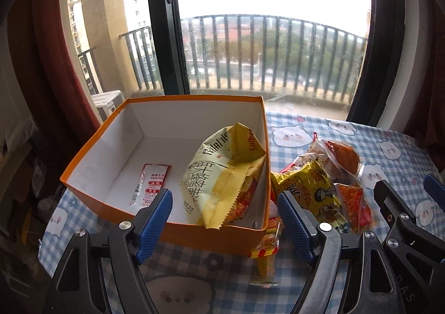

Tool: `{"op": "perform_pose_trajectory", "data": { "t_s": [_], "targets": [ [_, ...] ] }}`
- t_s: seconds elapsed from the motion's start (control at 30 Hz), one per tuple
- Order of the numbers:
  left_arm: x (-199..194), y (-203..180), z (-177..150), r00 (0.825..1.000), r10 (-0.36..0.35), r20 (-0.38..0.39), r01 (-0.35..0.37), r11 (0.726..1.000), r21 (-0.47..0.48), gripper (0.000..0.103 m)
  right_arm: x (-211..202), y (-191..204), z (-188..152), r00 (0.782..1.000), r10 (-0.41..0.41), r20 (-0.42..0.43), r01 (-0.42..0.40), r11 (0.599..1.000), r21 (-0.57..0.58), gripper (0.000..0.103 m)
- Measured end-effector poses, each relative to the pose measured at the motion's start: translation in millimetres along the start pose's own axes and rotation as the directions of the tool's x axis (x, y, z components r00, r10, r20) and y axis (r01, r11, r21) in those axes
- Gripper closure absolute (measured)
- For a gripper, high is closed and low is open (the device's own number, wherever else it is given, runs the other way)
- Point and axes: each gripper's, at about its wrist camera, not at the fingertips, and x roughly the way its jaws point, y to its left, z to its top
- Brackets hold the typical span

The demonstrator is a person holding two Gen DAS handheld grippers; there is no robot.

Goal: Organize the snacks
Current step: 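Withdraw both open tools from the box back toward the remaining snacks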

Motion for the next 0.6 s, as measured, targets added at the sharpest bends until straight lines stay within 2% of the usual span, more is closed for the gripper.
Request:
{"op": "perform_pose_trajectory", "data": {
  "t_s": [0.4, 0.6],
  "targets": [
    [-4.4, -71.1, -26.4, 1.000, 0.005, -0.014, -0.005, 0.999, 0.052, 0.023, -1.2, -67.4, -32.3, 0.999, -0.021, -0.039, 0.023, 0.998, 0.053, 0.017],
    [-1.8, -94.4, -41.7, 1.000, 0.012, -0.024, -0.011, 0.997, 0.076, 0.024, 4.1, -94.3, -50.9, 0.998, -0.017, -0.067, 0.022, 0.997, 0.079, 0.017]
  ]
}}
